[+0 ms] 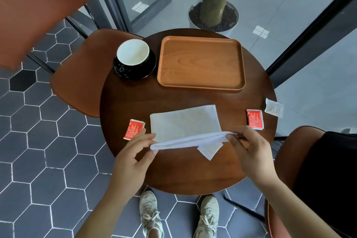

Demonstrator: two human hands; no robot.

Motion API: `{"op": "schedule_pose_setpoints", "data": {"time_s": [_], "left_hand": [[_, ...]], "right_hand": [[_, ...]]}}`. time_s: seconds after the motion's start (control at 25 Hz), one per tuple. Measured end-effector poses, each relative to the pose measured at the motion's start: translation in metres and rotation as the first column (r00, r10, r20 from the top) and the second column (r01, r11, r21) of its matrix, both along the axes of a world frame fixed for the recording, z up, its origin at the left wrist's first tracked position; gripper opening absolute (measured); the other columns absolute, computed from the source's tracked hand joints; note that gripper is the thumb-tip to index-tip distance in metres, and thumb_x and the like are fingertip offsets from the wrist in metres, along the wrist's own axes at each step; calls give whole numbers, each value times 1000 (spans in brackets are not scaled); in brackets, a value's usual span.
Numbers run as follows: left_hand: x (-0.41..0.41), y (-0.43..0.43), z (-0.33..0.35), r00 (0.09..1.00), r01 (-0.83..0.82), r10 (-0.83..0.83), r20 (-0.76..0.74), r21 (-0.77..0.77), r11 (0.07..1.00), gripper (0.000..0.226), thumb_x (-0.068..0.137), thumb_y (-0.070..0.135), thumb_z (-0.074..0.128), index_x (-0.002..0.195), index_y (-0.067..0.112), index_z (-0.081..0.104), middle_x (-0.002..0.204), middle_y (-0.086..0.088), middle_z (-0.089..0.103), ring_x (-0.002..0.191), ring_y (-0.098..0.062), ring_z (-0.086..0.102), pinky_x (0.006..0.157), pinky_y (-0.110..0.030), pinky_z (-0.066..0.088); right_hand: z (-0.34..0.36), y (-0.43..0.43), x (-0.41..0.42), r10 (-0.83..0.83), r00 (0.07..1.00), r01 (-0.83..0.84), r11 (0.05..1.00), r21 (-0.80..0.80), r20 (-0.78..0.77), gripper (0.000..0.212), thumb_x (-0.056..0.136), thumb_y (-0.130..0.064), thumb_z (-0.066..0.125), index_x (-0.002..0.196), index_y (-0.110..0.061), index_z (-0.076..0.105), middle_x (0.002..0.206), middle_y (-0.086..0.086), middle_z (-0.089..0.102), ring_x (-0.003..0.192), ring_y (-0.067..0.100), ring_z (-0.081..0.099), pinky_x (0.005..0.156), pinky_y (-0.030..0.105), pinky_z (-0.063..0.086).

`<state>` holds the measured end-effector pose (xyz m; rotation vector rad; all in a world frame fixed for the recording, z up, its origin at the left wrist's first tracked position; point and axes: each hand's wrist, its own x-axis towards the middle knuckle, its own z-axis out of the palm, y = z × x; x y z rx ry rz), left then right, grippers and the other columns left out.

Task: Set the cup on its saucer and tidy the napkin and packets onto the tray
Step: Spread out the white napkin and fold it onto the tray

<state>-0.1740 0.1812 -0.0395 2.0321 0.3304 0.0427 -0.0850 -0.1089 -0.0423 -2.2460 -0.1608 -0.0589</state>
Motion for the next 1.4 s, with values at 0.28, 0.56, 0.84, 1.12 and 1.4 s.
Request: {"op": "schedule_pose_setpoints", "data": {"time_s": [0.28, 0.56, 0.84, 1.12, 1.4], "left_hand": [[31, 4, -12, 998, -6, 1, -55, -86, 996, 20, 92, 39, 57, 110, 47, 62, 99, 28, 71, 102, 5, 65, 83, -4, 44], [52, 3, -33, 947, -288, 278, -159, -40, 957, 18, 92, 24, 68, 88, 42, 65, 85, 24, 73, 84, -2, 70, 80, -37, 60], [67, -7, -38, 902, -383, 406, -146, 159, 910, 7, 91, 24, 68, 90, 19, 72, 73, 24, 62, 72, -2, 64, 63, -23, 51], [73, -15, -35, 906, -346, 415, -90, 411, 844, 7, 89, 20, 68, 95, 17, 68, 74, 10, 57, 68, -15, 58, 57, -25, 40], [75, -34, -48, 988, 115, -154, -11, 719, 685, 48, 96, 29, 55, 140, 10, 50, 145, -17, 49, 139, -35, 42, 111, -51, 41]], "right_hand": [[-6, 12, 33, 23, 997, -21, 999, 39, -73, 11, 91, -14, 67, 100, -21, 68, 91, -14, 69, 86, 2, 64, 67, 6, 46], [-25, 36, 85, -25, 988, 17, 998, -53, -150, 13, 94, -25, 63, 106, -22, 67, 94, -12, 66, 82, 2, 61, 57, 6, 42], [-38, 56, 108, 131, 990, -102, 926, -364, 58, 4, 90, -14, 65, 92, -13, 68, 85, 0, 69, 76, 17, 57, 57, 17, 34], [-48, 60, 114, 148, 989, -125, 898, -421, 20, 13, 90, -16, 63, 100, -11, 70, 90, 4, 70, 88, 27, 61, 65, 37, 51], [-50, 45, 105, 229, 964, -157, 902, -401, 136, 32, 99, -26, 52, 126, -13, 63, 132, 2, 60, 118, 25, 53, 92, 42, 50]]}}
